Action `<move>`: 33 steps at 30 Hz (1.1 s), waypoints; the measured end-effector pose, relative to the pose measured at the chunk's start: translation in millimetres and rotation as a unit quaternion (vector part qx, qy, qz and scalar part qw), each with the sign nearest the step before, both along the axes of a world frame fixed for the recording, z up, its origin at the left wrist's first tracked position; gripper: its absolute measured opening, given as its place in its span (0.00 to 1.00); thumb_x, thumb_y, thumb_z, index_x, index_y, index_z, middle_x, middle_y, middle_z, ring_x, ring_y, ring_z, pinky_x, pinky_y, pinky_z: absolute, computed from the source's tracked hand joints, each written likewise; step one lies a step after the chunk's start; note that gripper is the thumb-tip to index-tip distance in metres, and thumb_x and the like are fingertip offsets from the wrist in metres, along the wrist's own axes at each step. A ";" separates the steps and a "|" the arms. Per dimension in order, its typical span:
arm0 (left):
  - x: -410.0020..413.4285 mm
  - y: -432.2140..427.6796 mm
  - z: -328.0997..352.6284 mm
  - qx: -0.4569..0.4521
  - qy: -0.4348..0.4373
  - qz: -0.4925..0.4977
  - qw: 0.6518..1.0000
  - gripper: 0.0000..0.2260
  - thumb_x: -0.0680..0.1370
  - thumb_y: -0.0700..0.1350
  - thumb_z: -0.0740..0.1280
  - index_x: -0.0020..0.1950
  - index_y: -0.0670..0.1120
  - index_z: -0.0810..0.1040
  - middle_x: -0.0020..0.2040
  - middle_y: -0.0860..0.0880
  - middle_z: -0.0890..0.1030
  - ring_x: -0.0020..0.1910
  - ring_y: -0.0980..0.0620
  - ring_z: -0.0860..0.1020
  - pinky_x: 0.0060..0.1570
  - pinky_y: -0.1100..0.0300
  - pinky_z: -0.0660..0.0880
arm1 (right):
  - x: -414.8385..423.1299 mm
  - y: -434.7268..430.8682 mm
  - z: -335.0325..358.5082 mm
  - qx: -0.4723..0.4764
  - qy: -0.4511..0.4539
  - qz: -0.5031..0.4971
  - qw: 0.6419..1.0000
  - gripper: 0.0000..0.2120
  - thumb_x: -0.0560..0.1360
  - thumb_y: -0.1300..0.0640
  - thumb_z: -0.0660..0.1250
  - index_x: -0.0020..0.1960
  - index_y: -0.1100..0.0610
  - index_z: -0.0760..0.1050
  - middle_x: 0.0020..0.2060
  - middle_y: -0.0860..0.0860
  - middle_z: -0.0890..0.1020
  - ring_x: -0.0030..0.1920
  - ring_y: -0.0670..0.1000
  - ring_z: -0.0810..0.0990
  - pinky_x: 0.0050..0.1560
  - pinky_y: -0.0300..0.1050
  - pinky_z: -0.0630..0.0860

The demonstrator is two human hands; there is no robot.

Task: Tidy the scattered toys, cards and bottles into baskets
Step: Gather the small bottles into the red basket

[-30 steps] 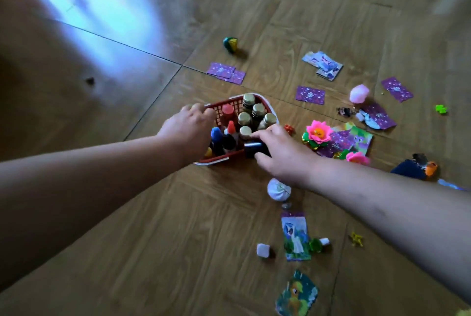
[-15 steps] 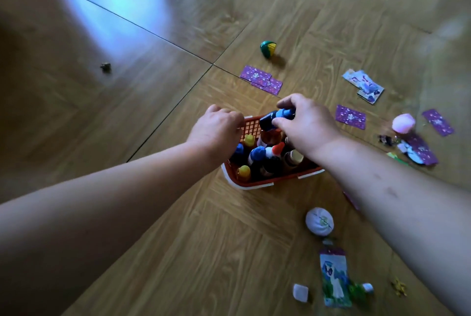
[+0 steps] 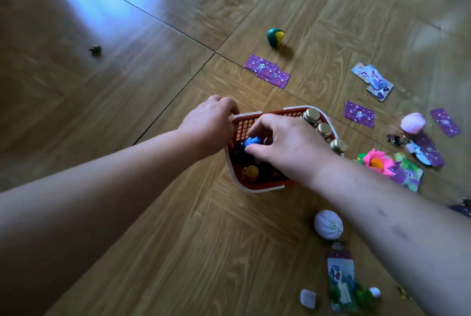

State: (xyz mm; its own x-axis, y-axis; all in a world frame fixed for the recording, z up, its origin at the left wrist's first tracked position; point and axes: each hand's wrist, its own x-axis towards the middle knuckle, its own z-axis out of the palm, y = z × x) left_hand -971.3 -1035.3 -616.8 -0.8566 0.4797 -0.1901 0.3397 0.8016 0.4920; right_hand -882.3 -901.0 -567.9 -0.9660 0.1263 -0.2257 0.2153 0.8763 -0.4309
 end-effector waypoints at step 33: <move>38.1 1.9 -15.1 0.116 -0.421 0.203 0.877 0.11 0.79 0.41 0.62 0.58 0.37 0.76 0.44 0.39 0.83 0.30 0.47 0.81 0.26 0.59 0.79 | 91.4 30.0 -25.3 -0.046 0.231 -0.245 0.941 0.05 0.77 0.59 0.64 0.52 0.54 0.75 0.49 0.52 0.77 0.49 0.49 0.75 0.49 0.29 0.69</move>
State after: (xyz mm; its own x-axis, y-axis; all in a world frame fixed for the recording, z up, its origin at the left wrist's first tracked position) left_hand -933.2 -1033.4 -631.9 -0.5693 0.2775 -0.7739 -0.5116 0.6173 0.5977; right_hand -790.9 -871.0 -593.2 -0.7948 0.5822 0.1712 0.3550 0.6749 -0.6470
